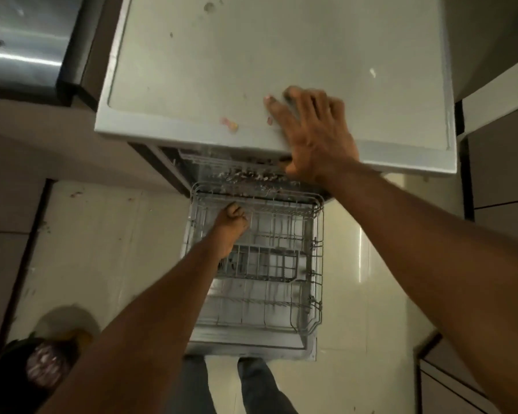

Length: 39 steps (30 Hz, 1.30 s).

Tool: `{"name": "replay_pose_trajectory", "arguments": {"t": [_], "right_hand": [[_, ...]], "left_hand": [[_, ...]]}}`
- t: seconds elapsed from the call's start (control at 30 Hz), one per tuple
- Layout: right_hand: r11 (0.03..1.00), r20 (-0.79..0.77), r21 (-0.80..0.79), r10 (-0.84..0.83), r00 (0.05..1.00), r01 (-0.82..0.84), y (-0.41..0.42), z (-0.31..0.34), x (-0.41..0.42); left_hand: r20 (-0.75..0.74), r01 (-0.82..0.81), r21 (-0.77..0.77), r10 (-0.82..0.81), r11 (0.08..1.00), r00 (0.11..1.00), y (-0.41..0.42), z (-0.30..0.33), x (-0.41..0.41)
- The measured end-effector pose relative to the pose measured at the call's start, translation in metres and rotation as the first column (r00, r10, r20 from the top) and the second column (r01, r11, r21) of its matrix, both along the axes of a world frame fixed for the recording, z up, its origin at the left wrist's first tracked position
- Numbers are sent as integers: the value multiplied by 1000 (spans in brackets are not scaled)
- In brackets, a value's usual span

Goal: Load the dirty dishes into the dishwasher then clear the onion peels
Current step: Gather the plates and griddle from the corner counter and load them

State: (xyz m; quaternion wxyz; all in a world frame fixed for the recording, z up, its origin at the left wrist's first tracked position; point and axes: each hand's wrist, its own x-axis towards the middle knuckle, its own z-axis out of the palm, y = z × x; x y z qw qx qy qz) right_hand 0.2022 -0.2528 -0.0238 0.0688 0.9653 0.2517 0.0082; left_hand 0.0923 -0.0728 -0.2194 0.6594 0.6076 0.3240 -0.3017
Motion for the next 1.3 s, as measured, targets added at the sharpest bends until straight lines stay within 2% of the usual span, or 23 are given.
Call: {"name": "replay_pose_trajectory", "arguments": {"t": [0.17, 0.27, 0.33, 0.4, 0.43, 0.5, 0.57, 0.6, 0.67, 0.7, 0.9, 0.97, 1.07, 1.3], "right_hand": [[999, 54, 27, -26, 998, 24, 6, 2, -7], [993, 42, 75, -94, 995, 90, 14, 5, -19], [977, -12, 116, -181, 983, 182, 20, 6, -30], [957, -57, 127, -253, 966, 259, 32, 9, -51], [952, -76, 123, -271, 959, 279, 42, 9, -67], [953, -78, 114, -272, 959, 280, 61, 1, -107], [939, -111, 172, -282, 953, 298, 88, -9, -159], [927, -160, 197, -291, 943, 319, 104, -14, -186], [915, -270, 201, -292, 917, 350, 136, -24, -231], [912, -311, 197, -289, 905, 359, 154, -26, -251], [913, -427, 213, -233, 874, 347, 260, -26, -322], [906, -416, 250, -218, 883, 342, 301, -21, -331], [908, -391, 258, -213, 895, 329, 353, -12, -338], [912, -310, 335, -128, 942, 235, 448, 12, -334]], "left_hand": [[-136, -19, -49, 13, 999, 991, 25, -15, -127], [-237, -64, 24, 68, 998, 969, 40, -4, -196], [-267, 10, 109, 20, 994, 963, 57, 7, -231], [-266, 162, 162, -115, 973, 957, 79, 24, -255], [-255, 201, 185, -151, 962, 955, 91, 36, -263], [-160, 256, 352, -212, 900, 964, 113, 50, -266], [-96, 310, 452, -300, 836, 949, 133, 68, -264], [-118, 316, 446, -295, 837, 948, 145, 80, -260], [-77, 388, 581, -427, 715, 901, 164, 99, -255], [-46, 397, 610, -469, 686, 882, 178, 106, -253], [-2, 401, 654, -529, 641, 849, 259, 151, -256], [24, 401, 676, -563, 618, 826, 295, 160, -263], [53, 359, 690, -539, 628, 841, 342, 168, -277], [191, 175, 734, -447, 656, 874, 426, 204, -288]]}}
